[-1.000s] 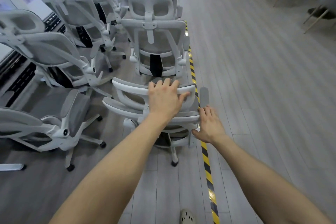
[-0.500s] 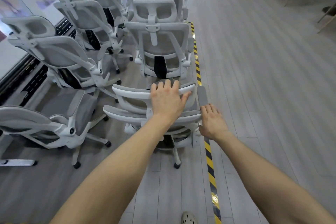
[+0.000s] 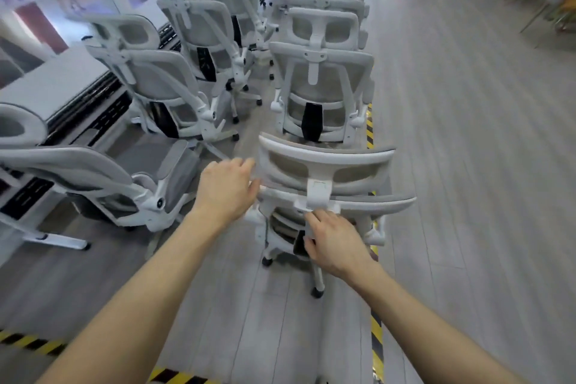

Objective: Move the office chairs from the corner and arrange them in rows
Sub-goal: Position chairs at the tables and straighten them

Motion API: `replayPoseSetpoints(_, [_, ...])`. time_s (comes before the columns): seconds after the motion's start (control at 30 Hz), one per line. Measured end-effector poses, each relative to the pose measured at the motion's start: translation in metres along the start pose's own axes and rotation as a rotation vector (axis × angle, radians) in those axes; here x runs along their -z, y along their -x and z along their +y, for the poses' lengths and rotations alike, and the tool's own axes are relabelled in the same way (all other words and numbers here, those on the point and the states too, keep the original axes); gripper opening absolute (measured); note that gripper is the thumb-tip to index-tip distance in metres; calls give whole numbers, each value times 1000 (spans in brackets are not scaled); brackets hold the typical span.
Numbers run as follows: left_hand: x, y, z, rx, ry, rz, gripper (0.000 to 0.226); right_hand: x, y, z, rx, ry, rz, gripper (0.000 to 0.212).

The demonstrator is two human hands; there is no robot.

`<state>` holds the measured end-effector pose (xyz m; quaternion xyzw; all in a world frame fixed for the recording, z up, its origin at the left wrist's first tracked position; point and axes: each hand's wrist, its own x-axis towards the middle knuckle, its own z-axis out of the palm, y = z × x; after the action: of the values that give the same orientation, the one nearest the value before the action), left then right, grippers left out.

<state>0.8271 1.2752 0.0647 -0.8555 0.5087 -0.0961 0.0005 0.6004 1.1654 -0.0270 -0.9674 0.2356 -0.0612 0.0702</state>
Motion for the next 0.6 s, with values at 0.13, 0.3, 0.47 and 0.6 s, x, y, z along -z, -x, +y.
replayPoseSetpoints(0.13, [-30,64,-99,81,-16,-366,41,-10,-54,-81,120,2,-52,30])
replayPoseSetpoints(0.3, [-44,149,-227,247,8,-476,47,-32,-127,-209,218,13,-89,35])
replayPoseSetpoints(0.47, [-42,213,-335,397,-14,-538,48,-50,-182,-326,282,-36,-135,28])
replayPoseSetpoints(0.6, [-48,235,-405,492,13,-559,49,-63,-229,-395,327,-55,-165,34])
